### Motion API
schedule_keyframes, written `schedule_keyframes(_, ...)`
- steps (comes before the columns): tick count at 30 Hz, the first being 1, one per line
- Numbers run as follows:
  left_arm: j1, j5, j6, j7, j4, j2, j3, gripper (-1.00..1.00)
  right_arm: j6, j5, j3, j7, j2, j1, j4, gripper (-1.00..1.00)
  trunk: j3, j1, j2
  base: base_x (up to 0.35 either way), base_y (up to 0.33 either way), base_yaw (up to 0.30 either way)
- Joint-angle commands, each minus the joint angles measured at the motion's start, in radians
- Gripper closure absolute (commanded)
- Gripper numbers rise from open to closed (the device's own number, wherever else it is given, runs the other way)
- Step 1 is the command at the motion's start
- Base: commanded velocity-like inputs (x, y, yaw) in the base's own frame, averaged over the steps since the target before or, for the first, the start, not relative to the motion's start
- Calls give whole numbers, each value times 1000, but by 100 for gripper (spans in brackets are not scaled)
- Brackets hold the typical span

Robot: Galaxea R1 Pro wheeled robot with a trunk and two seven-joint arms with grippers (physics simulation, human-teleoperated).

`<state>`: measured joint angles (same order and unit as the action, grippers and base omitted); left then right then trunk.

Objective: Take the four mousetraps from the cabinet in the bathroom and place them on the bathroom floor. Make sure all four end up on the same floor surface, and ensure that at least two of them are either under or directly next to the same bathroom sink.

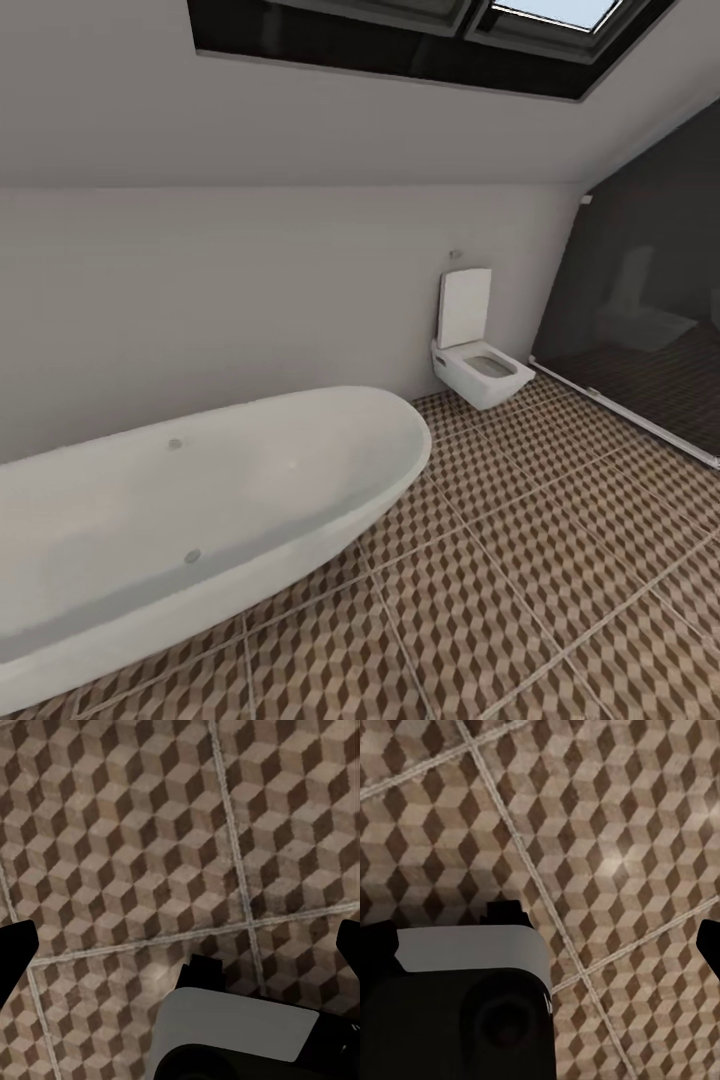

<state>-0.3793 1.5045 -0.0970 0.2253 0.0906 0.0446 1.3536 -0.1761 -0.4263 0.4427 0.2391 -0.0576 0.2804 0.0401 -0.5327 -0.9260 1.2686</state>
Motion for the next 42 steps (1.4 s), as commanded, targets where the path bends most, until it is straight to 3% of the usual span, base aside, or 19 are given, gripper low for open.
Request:
schedule_keyframes(1,0,8,-3,8,4,1,9,-100,-7,-10,8,0,-1,2,4,-100,-1,0,1,0,0,-174)
schedule_keyframes(42,0,8,-2,8,5,-1,9,-100,-5,-12,8,-2,-3,0,11,-100,-1,0,1,0,0,-272)
